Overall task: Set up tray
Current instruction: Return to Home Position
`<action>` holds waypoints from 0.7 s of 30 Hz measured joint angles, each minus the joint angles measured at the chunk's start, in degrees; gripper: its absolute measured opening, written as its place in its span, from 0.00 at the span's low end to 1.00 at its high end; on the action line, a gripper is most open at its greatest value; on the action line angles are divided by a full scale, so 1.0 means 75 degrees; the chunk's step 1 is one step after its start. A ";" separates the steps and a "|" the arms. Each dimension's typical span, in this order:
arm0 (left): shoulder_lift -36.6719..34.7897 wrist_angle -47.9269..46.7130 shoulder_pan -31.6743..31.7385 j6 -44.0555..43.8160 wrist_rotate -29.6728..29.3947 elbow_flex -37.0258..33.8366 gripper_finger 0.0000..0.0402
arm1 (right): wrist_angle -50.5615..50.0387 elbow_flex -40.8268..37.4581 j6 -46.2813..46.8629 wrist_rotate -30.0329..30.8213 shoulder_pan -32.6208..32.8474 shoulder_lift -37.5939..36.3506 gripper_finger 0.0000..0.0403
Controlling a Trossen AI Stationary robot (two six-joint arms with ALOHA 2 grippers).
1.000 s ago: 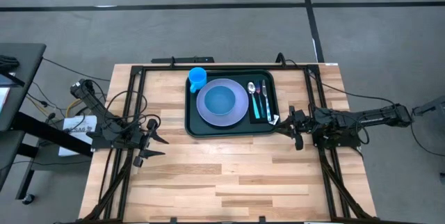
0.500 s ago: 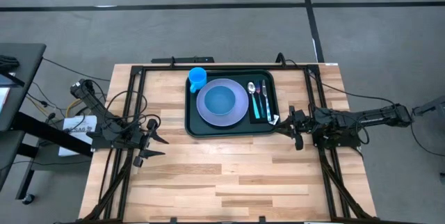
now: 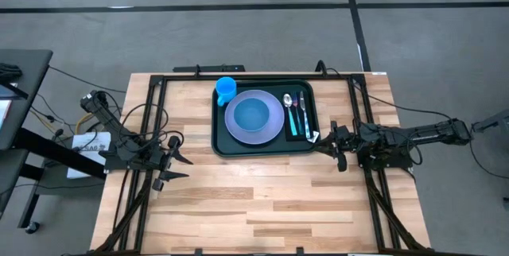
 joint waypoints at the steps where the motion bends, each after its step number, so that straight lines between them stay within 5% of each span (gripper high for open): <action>1: 0.0000 0.0001 0.0000 0.0009 -0.0001 0.0001 0.45 | 0.0000 0.0000 0.0000 0.0000 0.0000 -0.0003 0.17; 21: 0.0002 0.0000 -0.0001 -0.0037 0.0000 -0.0001 0.45 | 0.0000 0.0000 0.0003 0.0000 0.0003 0.0000 0.17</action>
